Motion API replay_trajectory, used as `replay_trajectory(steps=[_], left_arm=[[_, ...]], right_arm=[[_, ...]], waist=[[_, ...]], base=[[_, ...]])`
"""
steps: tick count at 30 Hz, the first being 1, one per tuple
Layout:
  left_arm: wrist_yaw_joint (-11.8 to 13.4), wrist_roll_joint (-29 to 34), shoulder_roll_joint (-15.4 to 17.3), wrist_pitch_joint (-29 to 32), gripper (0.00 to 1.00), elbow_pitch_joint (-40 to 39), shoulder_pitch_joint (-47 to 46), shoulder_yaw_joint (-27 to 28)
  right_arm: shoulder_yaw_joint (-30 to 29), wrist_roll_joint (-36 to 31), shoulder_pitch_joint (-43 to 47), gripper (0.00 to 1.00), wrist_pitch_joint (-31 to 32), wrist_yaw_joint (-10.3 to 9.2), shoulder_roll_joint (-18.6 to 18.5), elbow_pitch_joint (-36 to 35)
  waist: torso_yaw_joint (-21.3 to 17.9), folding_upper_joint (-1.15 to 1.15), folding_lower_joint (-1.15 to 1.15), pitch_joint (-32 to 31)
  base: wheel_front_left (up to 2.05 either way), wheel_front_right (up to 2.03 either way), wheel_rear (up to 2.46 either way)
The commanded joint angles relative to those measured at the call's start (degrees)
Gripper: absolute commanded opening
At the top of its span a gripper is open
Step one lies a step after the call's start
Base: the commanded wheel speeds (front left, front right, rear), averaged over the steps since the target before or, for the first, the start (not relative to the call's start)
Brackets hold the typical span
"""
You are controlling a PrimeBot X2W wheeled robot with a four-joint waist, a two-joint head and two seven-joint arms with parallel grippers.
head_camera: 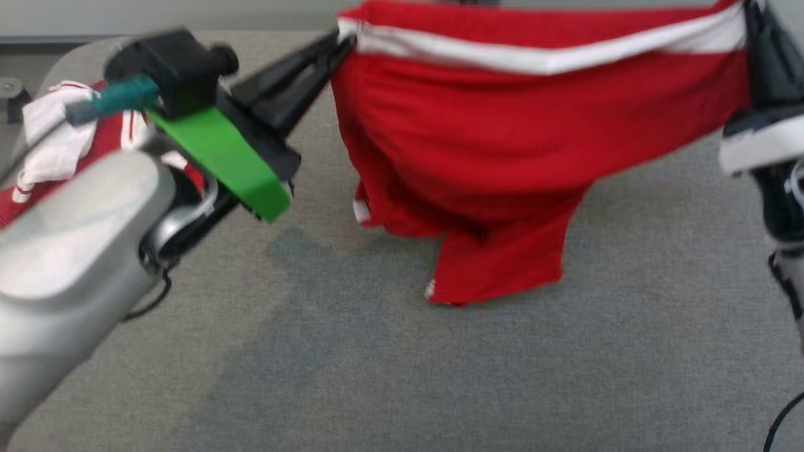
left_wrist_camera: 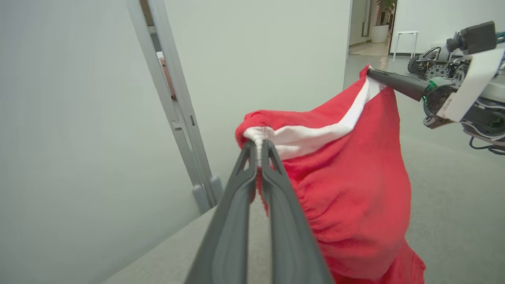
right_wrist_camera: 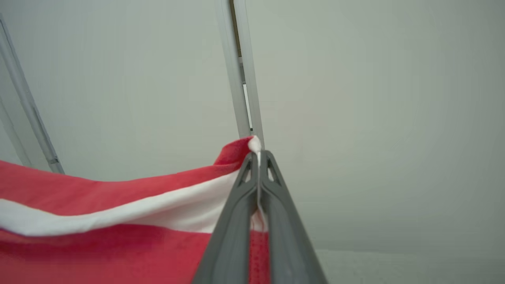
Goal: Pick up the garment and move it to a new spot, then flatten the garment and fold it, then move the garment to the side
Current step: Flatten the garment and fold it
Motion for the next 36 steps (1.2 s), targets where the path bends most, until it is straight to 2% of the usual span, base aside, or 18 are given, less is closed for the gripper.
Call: replay_trajectory(steps=[1,5,9,12,14,18,23,28,36], left_arm=[[-0.2,-0.6,-0.6,-0.1,0.00,1.1,-5.6,-0.3],[-0.2,-0.1,-2.6,-2.7,0.00,6.1,-20.5,-1.6],[-0.2,2.4,-6.1,-7.8,0.00,11.8,-31.2,-1.5],[-0.2,3.7,-8.3,-8.7,0.00,13.7,-33.6,-0.2],[-0.2,5.1,-9.2,-8.8,0.00,12.0,-31.2,1.4],[-0.1,6.0,-8.0,-8.8,0.00,8.5,-21.9,0.4],[-0.1,4.8,-4.8,-8.8,0.00,5.2,-6.8,-4.0],[-0.1,5.5,-3.0,-8.8,0.00,3.0,7.5,-5.6],[-0.1,11.4,-4.7,-8.8,0.00,3.1,23.8,-4.8]], right_arm=[[-0.8,-0.5,-5.4,0.00,0.7,0.00,-0.4,0.1],[-3.4,-3.4,-19.8,0.00,1.5,-0.01,-0.3,2.9],[-6.5,-7.7,-31.0,0.00,-1.1,0.00,-0.3,5.5],[-7.4,-9.5,-34.5,0.00,-2.4,0.00,-0.1,5.9],[-7.6,-9.4,-33.8,0.00,-2.4,0.00,0.2,5.8],[-7.6,-7.9,-25.7,0.00,-1.0,-0.01,0.6,5.8],[-9.9,-5.6,-10.0,0.00,-0.7,-0.01,1.9,5.8],[-12.3,-3.3,5.3,0.00,-0.9,-0.04,3.1,4.7],[-14.4,-0.4,24.7,0.00,-1.5,-0.06,4.5,-0.5]], waist=[[-5.3,0.00,0.00,8.6],[-8.5,0.00,0.00,14.9],[-10.6,0.00,0.00,18.6],[-11.3,0.00,0.00,19.8],[-11.6,0.00,0.00,20.5],[-11.4,0.00,0.00,20.9],[-10.1,0.00,0.00,19.9],[-8.3,0.00,0.00,16.7],[-5.8,0.00,0.00,8.8]], base=[[0.00,0.00,0.00],[0.00,0.00,0.00],[0.00,0.00,0.00],[0.00,0.00,0.00],[0.00,0.00,0.00],[0.00,0.00,0.00],[0.00,0.00,0.00],[0.00,0.00,0.00],[0.00,0.00,0.00]])
